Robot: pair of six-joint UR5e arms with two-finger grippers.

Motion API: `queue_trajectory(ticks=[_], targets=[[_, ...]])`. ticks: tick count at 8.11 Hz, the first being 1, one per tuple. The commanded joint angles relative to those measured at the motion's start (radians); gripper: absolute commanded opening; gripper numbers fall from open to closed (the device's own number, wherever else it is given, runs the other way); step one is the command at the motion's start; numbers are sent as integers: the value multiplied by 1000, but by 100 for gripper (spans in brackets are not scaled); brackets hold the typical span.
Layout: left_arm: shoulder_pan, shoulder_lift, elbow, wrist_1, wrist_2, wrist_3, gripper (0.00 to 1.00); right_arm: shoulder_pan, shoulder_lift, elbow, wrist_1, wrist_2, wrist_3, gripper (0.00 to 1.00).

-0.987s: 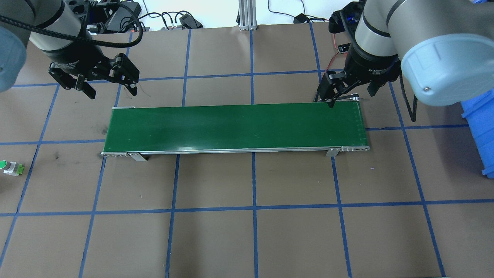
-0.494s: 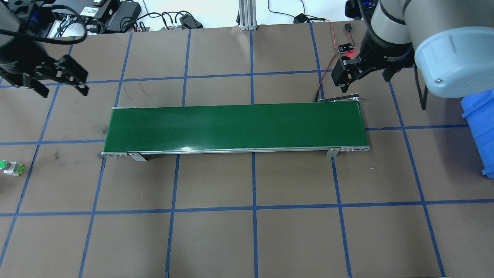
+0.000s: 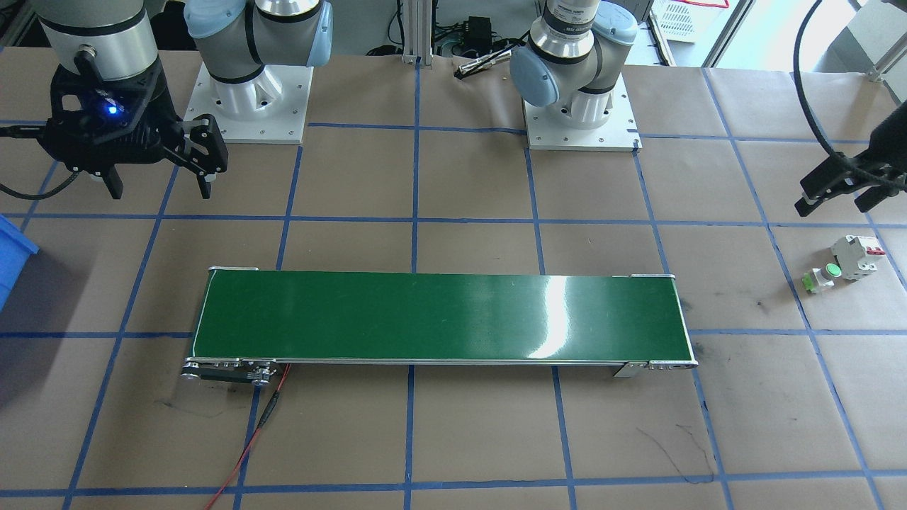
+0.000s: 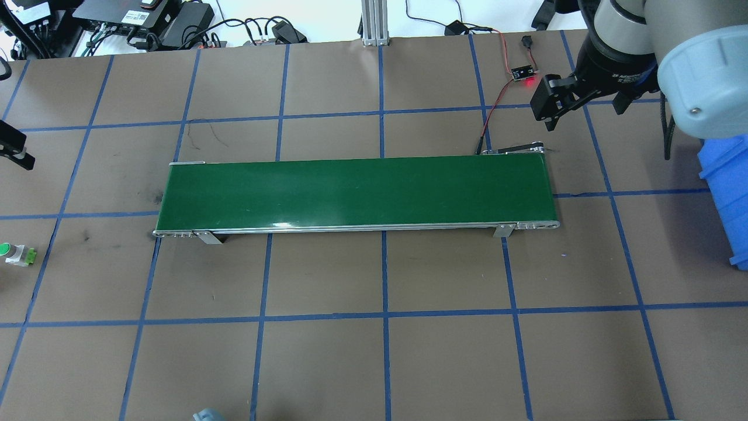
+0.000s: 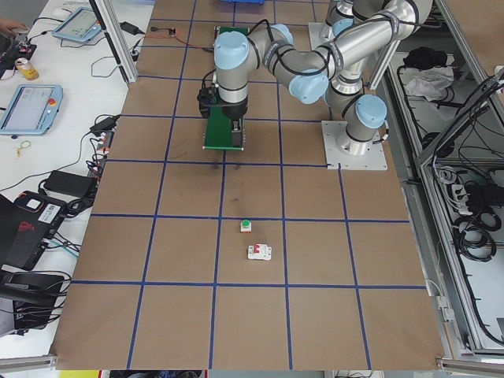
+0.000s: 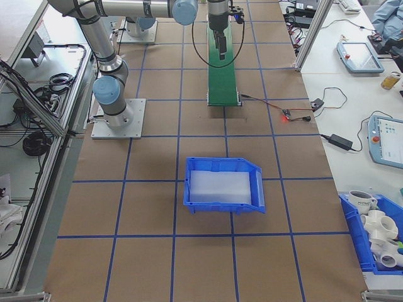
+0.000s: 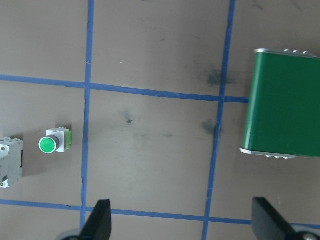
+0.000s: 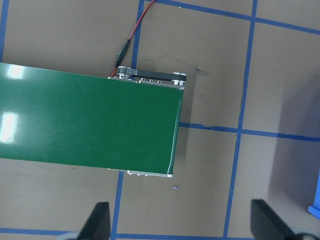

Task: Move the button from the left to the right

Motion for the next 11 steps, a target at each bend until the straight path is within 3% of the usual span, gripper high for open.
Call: queue_trajectory(ticks=[1, 3, 5, 8, 9, 10, 11], targets=[[140, -115, -2, 71, 0, 117, 100, -2, 2, 1, 36, 77, 15, 100], [203, -201, -2, 163, 7, 175, 100, -2, 1, 3, 46, 80, 18, 100], [209, -270, -2, 263, 54, 172, 100, -2, -1, 3, 85, 87, 18, 100], [209, -365, -2, 285, 56, 163, 100, 0, -1, 6, 83, 88, 18, 100], [209, -388, -5, 289, 88, 169, 100, 0, -1, 8, 82, 88, 17, 100], [209, -405, -6, 291, 200, 168, 100, 0, -1, 9, 80, 90, 17, 100], [209, -416, -6, 293, 221, 166, 100, 0, -1, 9, 80, 90, 17, 100]])
